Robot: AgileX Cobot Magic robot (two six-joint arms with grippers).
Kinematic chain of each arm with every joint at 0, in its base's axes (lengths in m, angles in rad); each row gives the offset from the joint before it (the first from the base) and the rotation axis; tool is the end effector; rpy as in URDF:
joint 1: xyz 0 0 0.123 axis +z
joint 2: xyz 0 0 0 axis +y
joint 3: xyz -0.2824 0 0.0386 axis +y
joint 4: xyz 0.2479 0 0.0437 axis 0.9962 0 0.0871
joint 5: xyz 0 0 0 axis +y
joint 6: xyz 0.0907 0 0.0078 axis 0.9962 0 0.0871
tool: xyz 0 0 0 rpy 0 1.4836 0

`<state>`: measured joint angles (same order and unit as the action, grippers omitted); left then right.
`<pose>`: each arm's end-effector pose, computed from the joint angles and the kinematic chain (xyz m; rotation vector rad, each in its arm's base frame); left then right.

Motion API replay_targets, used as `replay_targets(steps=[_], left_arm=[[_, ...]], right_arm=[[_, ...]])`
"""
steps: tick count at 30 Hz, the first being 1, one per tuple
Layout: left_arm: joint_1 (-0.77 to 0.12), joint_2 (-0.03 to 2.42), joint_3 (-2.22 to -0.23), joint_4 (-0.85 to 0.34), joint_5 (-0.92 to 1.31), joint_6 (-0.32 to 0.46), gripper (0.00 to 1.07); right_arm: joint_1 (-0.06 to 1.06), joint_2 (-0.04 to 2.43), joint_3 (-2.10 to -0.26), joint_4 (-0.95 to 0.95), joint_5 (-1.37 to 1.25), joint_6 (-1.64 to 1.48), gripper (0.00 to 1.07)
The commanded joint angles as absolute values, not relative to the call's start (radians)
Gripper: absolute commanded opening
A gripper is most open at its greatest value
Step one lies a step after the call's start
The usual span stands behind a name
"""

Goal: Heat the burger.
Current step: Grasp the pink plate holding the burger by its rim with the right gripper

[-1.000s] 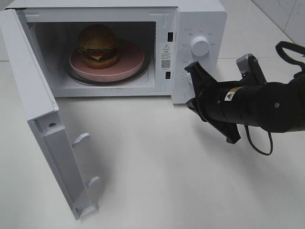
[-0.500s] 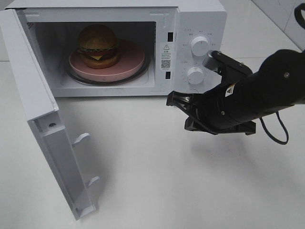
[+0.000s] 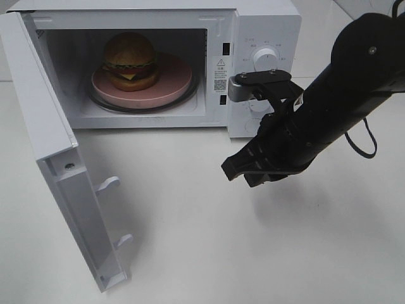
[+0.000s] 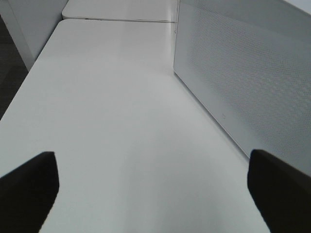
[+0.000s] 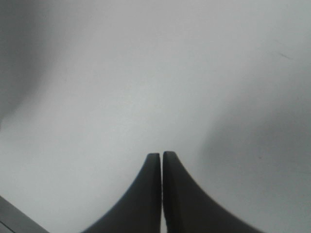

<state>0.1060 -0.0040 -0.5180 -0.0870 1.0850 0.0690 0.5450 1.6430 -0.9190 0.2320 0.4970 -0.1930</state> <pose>-0.0080 -0.0079 0.2804 -0.0314 2.0433 0.0053 0.2622 0.1706 0.1888 -0.7504 2.6180 0.3146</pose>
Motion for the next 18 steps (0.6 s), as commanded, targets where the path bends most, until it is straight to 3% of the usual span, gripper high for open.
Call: replay_targets(steps=[1,18], left_arm=[[0.11,-0.022,-0.516,-0.086,1.069,0.063,0.98],[0.11,-0.022,-0.516,-0.086,1.069,0.063,0.98]], right_arm=[[0.541,1.632,-0.942,0.198,0.559,-0.293,0.01],[0.541,1.632,-0.986,0.11,0.647,-1.027,0.03]])
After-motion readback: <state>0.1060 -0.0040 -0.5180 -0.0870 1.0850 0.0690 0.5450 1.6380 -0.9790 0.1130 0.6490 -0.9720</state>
